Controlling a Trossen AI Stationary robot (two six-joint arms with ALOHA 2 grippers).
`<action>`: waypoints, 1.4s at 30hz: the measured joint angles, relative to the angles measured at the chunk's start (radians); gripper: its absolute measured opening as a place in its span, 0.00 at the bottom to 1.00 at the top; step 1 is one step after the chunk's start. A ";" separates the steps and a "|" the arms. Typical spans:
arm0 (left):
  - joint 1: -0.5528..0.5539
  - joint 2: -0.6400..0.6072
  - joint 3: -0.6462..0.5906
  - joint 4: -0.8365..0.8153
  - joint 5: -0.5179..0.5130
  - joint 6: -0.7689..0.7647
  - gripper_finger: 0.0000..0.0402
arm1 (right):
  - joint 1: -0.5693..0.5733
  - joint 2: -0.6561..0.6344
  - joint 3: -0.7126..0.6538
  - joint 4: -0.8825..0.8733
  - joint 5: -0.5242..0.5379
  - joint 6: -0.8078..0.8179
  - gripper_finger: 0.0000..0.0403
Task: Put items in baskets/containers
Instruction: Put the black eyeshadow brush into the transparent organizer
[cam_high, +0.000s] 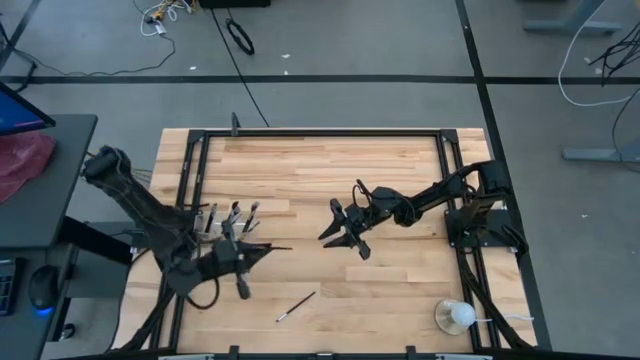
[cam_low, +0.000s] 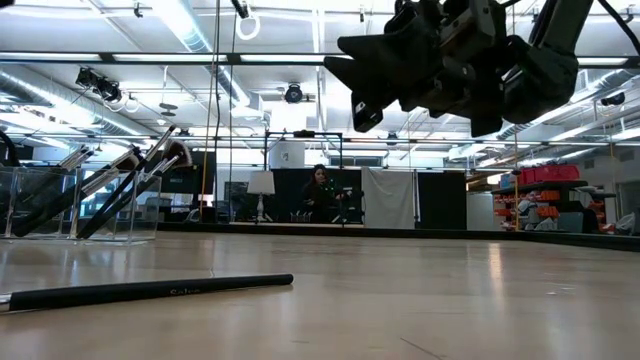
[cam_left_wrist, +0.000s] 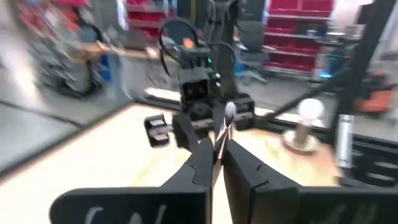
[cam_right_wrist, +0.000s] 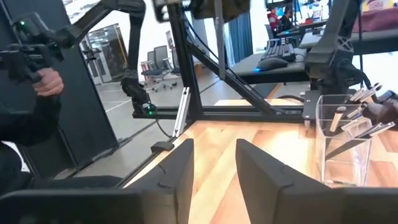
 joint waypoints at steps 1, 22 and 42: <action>0.006 -0.028 0.000 -0.064 0.037 -0.061 0.05 | 0.000 0.000 0.000 -0.003 0.000 0.000 0.31; 0.266 -0.142 0.267 -1.382 0.439 -0.731 0.07 | 0.006 0.000 0.000 -0.018 0.087 0.000 0.27; 0.365 -0.141 0.001 -1.186 0.550 -0.783 0.09 | 0.017 0.000 0.000 -0.020 0.087 -0.003 0.27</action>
